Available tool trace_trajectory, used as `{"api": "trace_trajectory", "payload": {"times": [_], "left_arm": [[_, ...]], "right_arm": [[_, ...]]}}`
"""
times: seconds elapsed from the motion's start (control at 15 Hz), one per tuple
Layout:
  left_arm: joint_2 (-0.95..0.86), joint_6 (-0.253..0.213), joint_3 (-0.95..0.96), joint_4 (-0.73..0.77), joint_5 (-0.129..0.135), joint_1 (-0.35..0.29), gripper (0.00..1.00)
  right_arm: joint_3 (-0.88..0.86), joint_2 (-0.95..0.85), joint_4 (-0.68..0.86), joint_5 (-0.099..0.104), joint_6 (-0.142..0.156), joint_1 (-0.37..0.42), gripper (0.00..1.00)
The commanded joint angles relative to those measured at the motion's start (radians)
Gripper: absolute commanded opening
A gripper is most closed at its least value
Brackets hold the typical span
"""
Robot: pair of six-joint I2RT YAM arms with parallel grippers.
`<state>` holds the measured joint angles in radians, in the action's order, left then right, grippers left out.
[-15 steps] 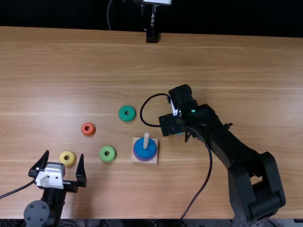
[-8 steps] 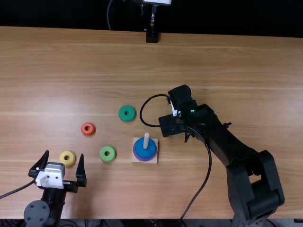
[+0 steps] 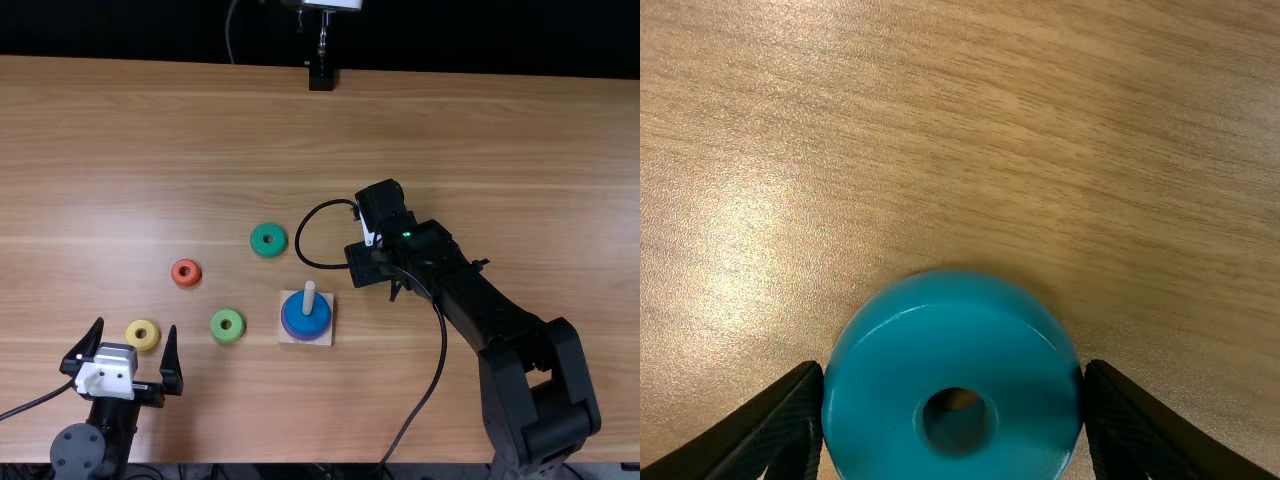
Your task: Build the Hanoi tower: stack the rings onto the peg from bottom to top in this color order: purple, dark blue, light blue, dark green, light green, yellow, orange.
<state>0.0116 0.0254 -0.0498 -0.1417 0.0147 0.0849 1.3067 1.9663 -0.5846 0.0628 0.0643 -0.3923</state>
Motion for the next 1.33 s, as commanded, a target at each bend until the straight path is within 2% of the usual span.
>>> {"api": "trace_trajectory", "payload": {"times": [0.0,0.2,0.33,0.4,0.53,1.27], "left_arm": [[-0.012,-0.011,0.05,-0.011,0.004,-0.008,1.0],[-0.012,-0.011,0.05,-0.011,0.004,-0.008,1.0],[-0.012,-0.011,0.05,-0.011,0.004,-0.008,1.0],[-0.012,-0.011,0.05,-0.011,0.004,-0.008,1.0],[-0.012,-0.011,0.05,-0.011,0.004,-0.008,1.0],[-0.012,-0.011,0.05,-0.011,0.004,-0.008,1.0]], "right_arm": [[-0.007,0.016,0.002,-0.008,0.0,-0.006,0.0],[0.006,0.016,-0.011,-0.006,-0.011,-0.005,0.0],[0.068,0.014,-0.101,-0.006,-0.039,-0.003,0.0],[0.109,0.013,-0.177,-0.006,-0.04,-0.003,0.0],[0.209,0.009,-0.3,-0.008,-0.037,-0.005,0.0],[0.618,0.005,-0.736,-0.008,-0.035,-0.026,0.0]]}}
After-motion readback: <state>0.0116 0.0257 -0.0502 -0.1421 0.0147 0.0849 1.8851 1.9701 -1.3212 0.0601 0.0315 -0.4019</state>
